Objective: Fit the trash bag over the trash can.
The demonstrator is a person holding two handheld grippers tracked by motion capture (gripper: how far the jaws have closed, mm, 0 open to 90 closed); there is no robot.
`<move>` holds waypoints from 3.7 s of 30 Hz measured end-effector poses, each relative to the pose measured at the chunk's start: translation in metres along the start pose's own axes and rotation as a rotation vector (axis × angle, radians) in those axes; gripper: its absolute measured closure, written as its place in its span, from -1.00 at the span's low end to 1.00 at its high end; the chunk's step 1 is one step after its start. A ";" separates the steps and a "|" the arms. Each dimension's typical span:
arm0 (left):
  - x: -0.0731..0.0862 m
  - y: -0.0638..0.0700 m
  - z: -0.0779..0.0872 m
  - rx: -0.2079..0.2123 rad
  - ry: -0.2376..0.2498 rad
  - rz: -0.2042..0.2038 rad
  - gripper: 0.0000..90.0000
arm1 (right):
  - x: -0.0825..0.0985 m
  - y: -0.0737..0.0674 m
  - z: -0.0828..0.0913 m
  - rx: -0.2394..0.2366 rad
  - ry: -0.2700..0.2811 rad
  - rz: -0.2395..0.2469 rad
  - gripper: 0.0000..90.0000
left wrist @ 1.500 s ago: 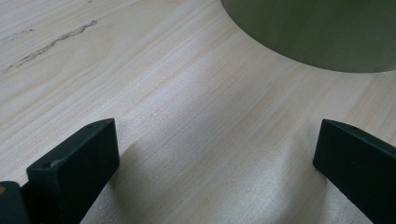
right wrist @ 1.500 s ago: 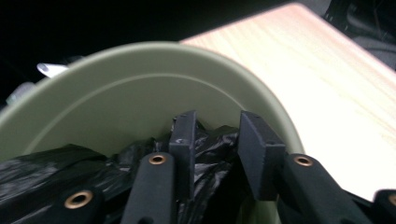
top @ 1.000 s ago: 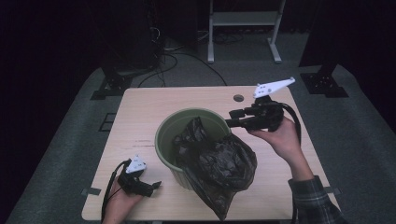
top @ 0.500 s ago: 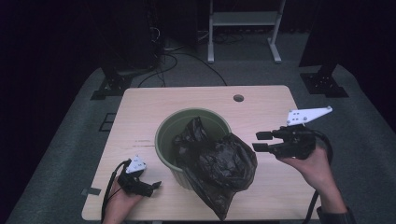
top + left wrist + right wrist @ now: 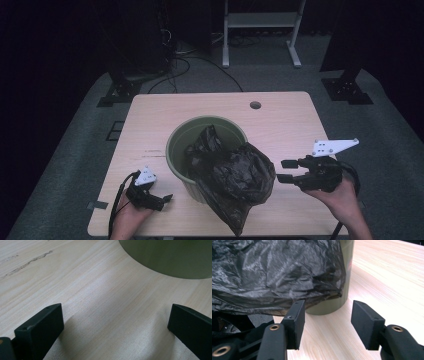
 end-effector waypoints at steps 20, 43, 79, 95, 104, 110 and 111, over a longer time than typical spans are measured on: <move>0.000 0.000 0.000 0.002 -0.002 -0.002 -1.00 | -0.057 -0.013 0.000 -0.045 0.086 0.083 0.29; -0.002 -0.006 0.013 0.033 0.049 0.020 -1.00 | -0.165 0.002 -0.064 -0.056 0.024 0.120 0.99; -0.152 0.012 0.161 0.202 0.322 -0.132 -0.95 | -0.189 0.001 -0.104 -0.023 -0.026 0.152 0.99; -0.238 0.042 0.180 0.257 0.358 -0.224 -0.92 | -0.191 -0.008 -0.118 0.013 -0.044 0.172 0.99; -0.258 0.048 0.184 0.273 0.351 -0.232 -0.92 | -0.191 -0.014 -0.128 0.027 -0.056 0.189 0.99; -0.269 0.051 0.176 0.278 0.311 -0.231 -0.90 | -0.192 -0.015 -0.131 0.027 -0.060 0.193 0.99; -0.270 0.052 0.174 0.280 0.309 -0.230 -0.89 | -0.192 -0.016 -0.131 0.024 -0.058 0.190 0.99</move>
Point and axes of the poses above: each handheld gripper's, and its own axes: z roughly backward along the jaws, x roughly out of its underside, y roughly to its right, the point moved 8 cm from there along -z, roughly forward along the jaws, and after that the axes turned 10 degrees about -y, right-handed, at the moved point
